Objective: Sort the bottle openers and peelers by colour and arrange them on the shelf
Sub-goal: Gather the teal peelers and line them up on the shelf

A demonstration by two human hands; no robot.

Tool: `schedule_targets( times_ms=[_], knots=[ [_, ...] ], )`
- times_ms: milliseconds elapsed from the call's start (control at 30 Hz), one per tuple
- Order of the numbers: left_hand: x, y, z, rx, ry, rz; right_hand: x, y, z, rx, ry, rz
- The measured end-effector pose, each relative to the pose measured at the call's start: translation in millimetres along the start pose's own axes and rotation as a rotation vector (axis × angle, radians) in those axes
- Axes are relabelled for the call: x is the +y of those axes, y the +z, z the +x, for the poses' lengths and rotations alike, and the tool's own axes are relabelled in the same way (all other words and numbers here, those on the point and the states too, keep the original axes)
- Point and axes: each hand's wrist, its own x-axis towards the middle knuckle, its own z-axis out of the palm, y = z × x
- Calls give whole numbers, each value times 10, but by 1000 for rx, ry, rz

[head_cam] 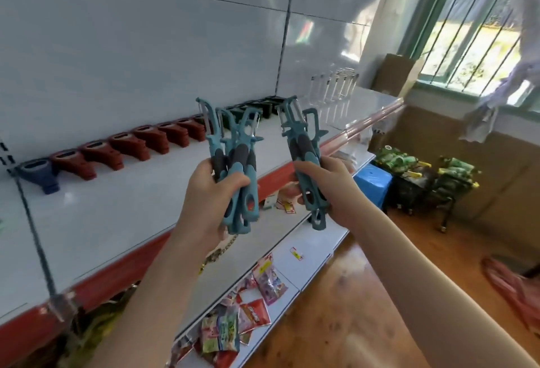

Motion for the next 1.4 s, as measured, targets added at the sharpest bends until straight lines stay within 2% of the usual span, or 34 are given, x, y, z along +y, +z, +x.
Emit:
schedule_targets(
  times_ms=[267,600,933,1233,1400],
  knots=[
    [-235,855,955,-28,59,-7,25,-363,997,-65,32,187],
    [-384,1398,2028,67,253,51,23,-522,2304,-115,-102,175],
    [-443,1672,2542,352,462,185,37,-551,3176,-456,-252,276],
    [-656,2001,2746,467,402,343,176,-923,3713,-766,-303,176],
    [-744,2061,2658,473,385,428,272,-976,3765,-850,-348,161]
  ],
)
